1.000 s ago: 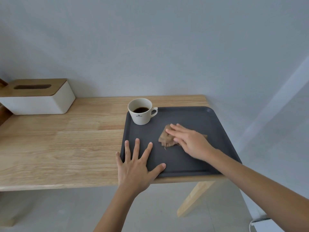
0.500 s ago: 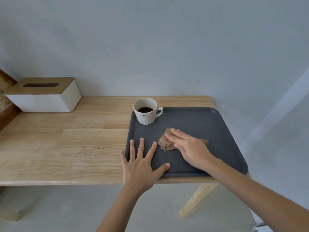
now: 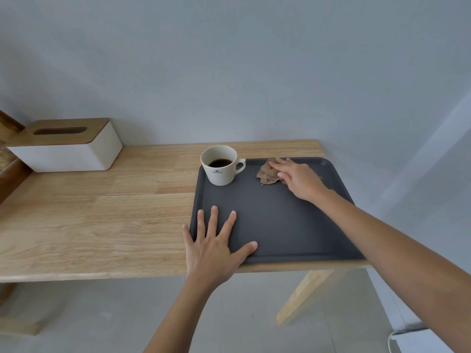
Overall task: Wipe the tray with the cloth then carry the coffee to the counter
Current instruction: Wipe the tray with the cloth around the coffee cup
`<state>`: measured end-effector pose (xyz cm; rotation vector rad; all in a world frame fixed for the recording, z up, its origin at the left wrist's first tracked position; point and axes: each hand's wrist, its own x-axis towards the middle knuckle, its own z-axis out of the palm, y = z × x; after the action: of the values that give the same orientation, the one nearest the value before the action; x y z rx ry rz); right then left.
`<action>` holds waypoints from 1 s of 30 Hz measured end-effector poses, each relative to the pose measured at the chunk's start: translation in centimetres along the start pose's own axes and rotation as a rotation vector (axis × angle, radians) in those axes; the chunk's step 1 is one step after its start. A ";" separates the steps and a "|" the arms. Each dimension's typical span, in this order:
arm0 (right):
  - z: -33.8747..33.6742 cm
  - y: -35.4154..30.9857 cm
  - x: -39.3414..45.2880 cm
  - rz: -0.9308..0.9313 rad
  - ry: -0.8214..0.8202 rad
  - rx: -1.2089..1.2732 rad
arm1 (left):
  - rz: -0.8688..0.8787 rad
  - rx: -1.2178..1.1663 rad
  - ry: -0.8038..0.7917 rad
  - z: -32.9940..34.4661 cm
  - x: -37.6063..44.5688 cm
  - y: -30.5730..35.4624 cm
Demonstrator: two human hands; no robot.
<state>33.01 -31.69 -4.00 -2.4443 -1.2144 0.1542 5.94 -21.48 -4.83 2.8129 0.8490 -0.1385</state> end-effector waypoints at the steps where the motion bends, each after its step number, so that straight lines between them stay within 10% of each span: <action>1: -0.4 0.9 -0.4 0.025 0.022 -0.013 | -0.002 -0.003 0.000 0.0 0.0 0.0; 8: -1.3 1.9 -3.5 0.386 0.189 -0.164 | -0.005 0.003 0.008 0.1 0.0 0.1; 19: 0.5 -2.9 -12.6 0.042 0.076 0.013 | 0.018 0.018 -0.001 -0.1 -0.2 0.0; 30: -1.0 2.1 -3.9 0.392 0.157 -0.212 | 0.004 0.021 0.002 0.3 0.1 0.1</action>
<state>32.40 -36.20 -4.22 -2.7959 -0.7069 -0.0599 6.07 -21.53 -5.17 2.8344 0.8465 -0.1446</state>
